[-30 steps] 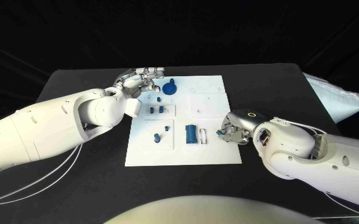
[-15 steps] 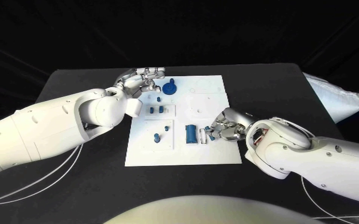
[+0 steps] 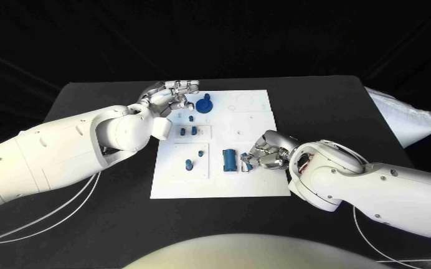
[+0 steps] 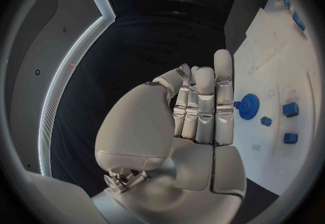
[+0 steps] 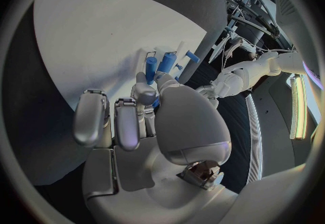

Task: Assemble the parts on the task board

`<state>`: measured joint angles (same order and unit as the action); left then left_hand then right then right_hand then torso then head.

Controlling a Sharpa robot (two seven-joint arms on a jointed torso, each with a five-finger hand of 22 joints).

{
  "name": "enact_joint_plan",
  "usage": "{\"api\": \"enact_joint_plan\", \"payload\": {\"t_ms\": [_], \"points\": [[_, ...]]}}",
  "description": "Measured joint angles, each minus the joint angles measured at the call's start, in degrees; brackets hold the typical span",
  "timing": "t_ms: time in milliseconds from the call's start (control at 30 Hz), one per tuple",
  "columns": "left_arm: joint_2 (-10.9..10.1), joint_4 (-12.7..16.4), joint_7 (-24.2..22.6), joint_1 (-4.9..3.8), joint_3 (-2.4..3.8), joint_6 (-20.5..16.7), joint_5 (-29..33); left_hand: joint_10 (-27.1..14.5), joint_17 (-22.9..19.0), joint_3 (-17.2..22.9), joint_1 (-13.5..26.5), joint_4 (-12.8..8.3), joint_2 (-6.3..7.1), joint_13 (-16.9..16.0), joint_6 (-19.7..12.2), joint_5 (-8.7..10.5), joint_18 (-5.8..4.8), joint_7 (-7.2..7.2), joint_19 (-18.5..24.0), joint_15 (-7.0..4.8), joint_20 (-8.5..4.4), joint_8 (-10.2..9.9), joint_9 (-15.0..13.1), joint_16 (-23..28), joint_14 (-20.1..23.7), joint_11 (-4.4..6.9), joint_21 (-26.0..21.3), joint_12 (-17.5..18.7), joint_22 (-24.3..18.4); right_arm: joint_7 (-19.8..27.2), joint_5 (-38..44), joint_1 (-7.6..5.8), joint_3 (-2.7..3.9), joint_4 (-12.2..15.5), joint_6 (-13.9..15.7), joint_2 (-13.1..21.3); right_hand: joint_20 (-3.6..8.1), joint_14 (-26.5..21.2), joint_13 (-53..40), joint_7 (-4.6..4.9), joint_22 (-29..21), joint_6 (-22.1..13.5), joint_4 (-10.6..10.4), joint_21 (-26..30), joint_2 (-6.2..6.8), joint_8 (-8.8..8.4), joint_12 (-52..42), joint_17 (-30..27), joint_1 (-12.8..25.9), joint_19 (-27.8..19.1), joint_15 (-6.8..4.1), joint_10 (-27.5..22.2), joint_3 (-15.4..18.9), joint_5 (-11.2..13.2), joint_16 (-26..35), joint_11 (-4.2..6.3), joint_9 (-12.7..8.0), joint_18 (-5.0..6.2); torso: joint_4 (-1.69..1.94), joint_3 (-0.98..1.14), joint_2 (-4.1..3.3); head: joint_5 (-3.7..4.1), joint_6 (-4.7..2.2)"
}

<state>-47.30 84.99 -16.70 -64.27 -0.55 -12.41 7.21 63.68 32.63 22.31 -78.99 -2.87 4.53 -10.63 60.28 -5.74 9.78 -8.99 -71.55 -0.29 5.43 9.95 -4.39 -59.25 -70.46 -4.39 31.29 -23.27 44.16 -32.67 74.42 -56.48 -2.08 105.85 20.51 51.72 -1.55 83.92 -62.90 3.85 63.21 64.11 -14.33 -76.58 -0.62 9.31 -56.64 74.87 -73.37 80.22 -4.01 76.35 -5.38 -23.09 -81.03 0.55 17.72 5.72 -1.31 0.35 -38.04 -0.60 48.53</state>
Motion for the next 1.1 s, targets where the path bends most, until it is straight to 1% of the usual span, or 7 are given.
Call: {"api": "enact_joint_plan", "payload": {"t_ms": [433, 600, 633, 700, 800, 933, 1100], "points": [[0.0, 0.1, 0.1, 0.0, 0.0, 0.2, 0.0, 0.0, 0.0, 0.0, 0.0, 0.0, 0.0, 0.0, 0.0, 0.0, -0.01, 0.0, 0.0, 0.0, 0.0, 0.0, 0.0, 0.0, 0.0, 0.0, 0.0, 0.0, 0.0, -1.1, 1.8, 0.01, -0.01, -0.7, -2.0, -0.6, 0.0, 0.2, -0.9, 0.01, 0.0, 0.4, -0.3, 0.0, 0.15, 0.21, -1.1, 0.0, 0.6, 0.0, -0.21, 0.4, 0.0, 0.0, 0.0, -0.01, 0.1, 0.0, -0.04, 0.03, 0.02, -0.09, 0.18], [0.0, 0.1, 0.2, 0.0, 0.0, 0.3, 0.0, 0.0, 0.0, 0.0, 0.0, 0.0, 0.0, 0.0, 0.0, 0.0, -0.01, 0.0, 0.0, 0.0, 0.0, 0.0, 0.0, 0.0, 0.0, 0.0, 0.0, 0.0, 0.0, -1.3, 3.2, 0.0, 0.0, -0.8, -2.5, -0.8, 0.0, 0.2, -1.2, 0.0, 0.0, 0.4, -0.7, 0.0, 0.58, 0.44, -1.4, 0.0, 1.1, 0.0, -0.21, 0.6, -0.1, 0.1, 0.0, 0.19, 0.2, 0.0, -0.05, 0.02, 0.02, -0.11, 0.19], [0.0, 0.1, 0.2, 0.0, 0.0, 0.3, 0.0, 0.0, 0.0, 0.0, 0.0, 0.0, 0.0, 0.0, 0.0, 0.0, 0.0, 0.0, 0.0, 0.0, 0.0, 0.0, 0.0, 0.0, 0.0, 0.0, 0.0, 0.0, 0.0, -1.3, 3.4, 0.0, 0.0, -0.8, -2.6, -0.8, 0.0, 0.2, -1.3, -0.01, 0.0, 0.4, -1.0, 0.0, 0.4, 0.45, -1.4, 0.0, 1.5, 0.0, -0.21, 0.6, 0.2, 0.5, 0.0, 0.19, 0.3, 0.0, -0.04, 0.03, 0.02, -0.11, 0.2], [0.0, 0.1, 0.2, 0.0, 0.0, 0.3, 0.0, 0.0, 0.0, 0.0, 0.0, 0.0, 0.0, 0.0, 0.0, 0.0, 0.0, 0.0, 0.0, 0.0, 0.0, 0.0, 0.0, 0.0, 0.0, 0.0, 0.0, 0.0, 0.0, -1.4, 3.8, 0.0, 0.0, -0.8, -2.8, -0.9, 0.0, 0.2, -1.5, -0.08, 0.0, 0.5, -1.6, 0.0, 1.04, 0.46, -1.6, -0.1, 2.6, 0.0, -0.21, 0.8, 0.5, 0.8, 0.0, 0.0, 0.4, 0.0, -0.04, 0.02, 0.01, -0.12, 0.2], [0.0, 0.1, 0.2, 0.0, -0.01, 0.3, 0.0, 0.0, 0.0, 0.0, 0.0, 0.0, 0.0, 0.0, 0.0, 0.0, -0.01, 0.0, 0.0, 0.0, 0.0, 0.0, 0.0, 0.0, 0.0, 0.0, 0.0, 0.0, 0.0, -1.5, 4.2, 0.0, 0.0, -0.9, -3.0, -1.0, 0.0, 0.2, -1.7, 0.12, 0.0, 0.7, -2.4, 0.0, 1.25, 0.46, -1.6, -0.1, 4.7, 0.0, -0.2, 0.8, 1.3, 0.9, 0.0, 0.0, 0.5, 0.0, -0.03, 0.02, 0.02, -0.12, 0.21], [0.0, 0.1, 0.2, 0.0, -0.01, 0.3, 0.0, 0.0, 0.0, 0.0, 0.0, 0.0, 0.0, 0.0, 0.0, 0.0, 0.0, 0.0, 0.0, 0.0, 0.0, 0.0, 0.0, 0.0, 0.0, 0.0, 0.0, 0.0, 0.0, -1.6, 4.7, 0.01, -0.01, -0.9, -3.3, -1.1, 0.0, 0.2, -2.0, 0.13, 0.1, 0.7, -2.3, 0.0, 1.49, 0.46, -1.9, -0.1, 6.8, 0.0, -0.2, 0.9, 3.0, 1.2, 0.0, 0.06, 0.6, 0.0, -0.03, 0.02, 0.02, -0.14, 0.23], [0.0, 0.0, 0.3, 0.0, -0.01, 0.4, 0.0, 0.0, 0.0, 0.0, 0.0, 0.0, 0.0, 0.0, 0.0, 0.0, 0.0, 0.0, 0.0, 0.0, 0.0, 0.0, 0.0, 0.0, 0.0, 0.0, 0.0, 0.0, 0.0, -1.7, 5.1, 0.01, -0.01, -0.8, -3.4, -1.2, 0.0, 0.2, -2.5, -0.06, 0.1, 0.9, -2.3, 0.0, 1.15, 0.68, -2.3, -0.1, 8.6, 0.0, -0.2, 1.0, 4.8, 2.0, 0.0, 0.19, 0.9, 0.0, -0.02, 0.02, 0.02, -0.17, 0.24]]}}
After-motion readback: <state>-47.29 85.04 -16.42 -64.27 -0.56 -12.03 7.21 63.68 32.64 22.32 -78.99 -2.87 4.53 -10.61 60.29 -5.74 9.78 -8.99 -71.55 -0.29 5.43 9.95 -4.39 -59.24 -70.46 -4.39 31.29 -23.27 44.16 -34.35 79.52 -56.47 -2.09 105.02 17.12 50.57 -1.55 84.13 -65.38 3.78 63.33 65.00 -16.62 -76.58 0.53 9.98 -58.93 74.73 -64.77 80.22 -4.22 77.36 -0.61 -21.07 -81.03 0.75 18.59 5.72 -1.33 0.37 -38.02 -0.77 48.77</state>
